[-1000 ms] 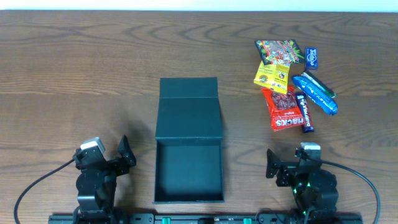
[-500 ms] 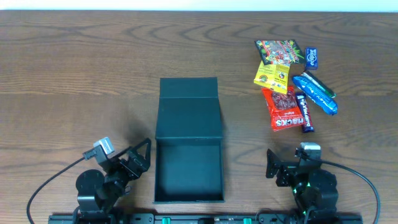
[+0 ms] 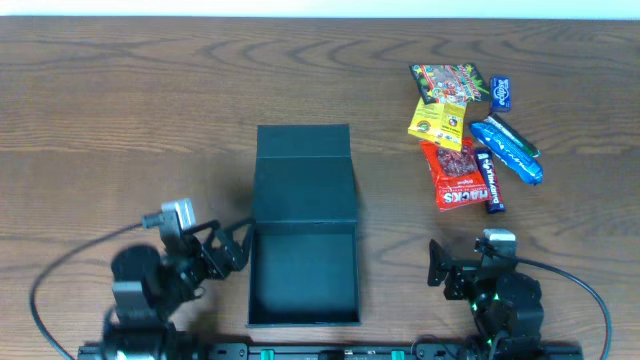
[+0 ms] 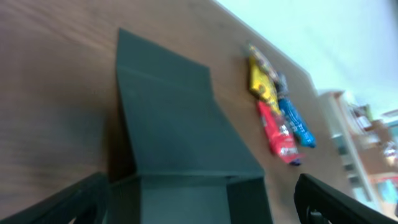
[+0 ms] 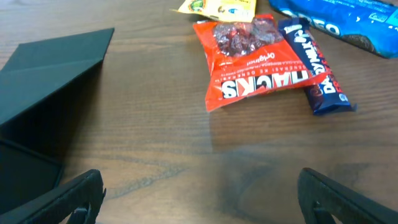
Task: Pack container
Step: 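Push the green box forward with the left gripper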
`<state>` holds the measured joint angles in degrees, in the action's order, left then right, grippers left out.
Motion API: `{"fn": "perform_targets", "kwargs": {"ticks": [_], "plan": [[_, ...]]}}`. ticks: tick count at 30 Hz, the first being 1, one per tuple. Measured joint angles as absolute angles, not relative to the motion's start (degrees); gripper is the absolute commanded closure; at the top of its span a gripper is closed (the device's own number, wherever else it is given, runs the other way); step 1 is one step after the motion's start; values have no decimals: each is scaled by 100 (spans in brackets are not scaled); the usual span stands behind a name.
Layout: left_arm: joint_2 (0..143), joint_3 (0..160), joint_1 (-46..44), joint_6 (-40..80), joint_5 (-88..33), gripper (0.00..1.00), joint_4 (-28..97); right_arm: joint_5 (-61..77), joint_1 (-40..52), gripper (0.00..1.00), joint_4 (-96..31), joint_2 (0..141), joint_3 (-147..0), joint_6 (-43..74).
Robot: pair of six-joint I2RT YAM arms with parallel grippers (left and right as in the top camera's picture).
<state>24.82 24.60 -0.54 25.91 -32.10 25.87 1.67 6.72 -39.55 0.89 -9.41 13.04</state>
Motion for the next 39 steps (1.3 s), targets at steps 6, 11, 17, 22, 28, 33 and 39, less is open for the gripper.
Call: {"fn": "perform_targets", "kwargs": {"ticks": [6, 11, 17, 22, 28, 33, 39], "plan": [[4766, 4790, -255, 1358, -2309, 4, 4797, 172, 666, 1, -3959, 75, -941, 1304], [5898, 5581, -1011, 915, -1717, 2, 5730, 169, 663, 1, -3959, 73, -941, 1304], [6128, 5260, -1837, 1214, -1216, 0, 5730, 169, 663, 1, -3957, 73, -941, 1304], [6114, 4464, -2110, 1549, -1000, 0, 5092, 169, 663, 2, -3957, 73, -941, 1304], [6117, 3651, -2134, 1826, -838, 37, 4296, 167, 663, 1, -3957, 71, -941, 1304], [6241, 3518, -2145, 1933, -812, 65, 3907, 169, 663, 1, -3957, 73, -941, 1304], [6803, 3518, -2158, 1951, -836, 84, 3695, 167, 663, 1, -3957, 73, -941, 1304]]}}
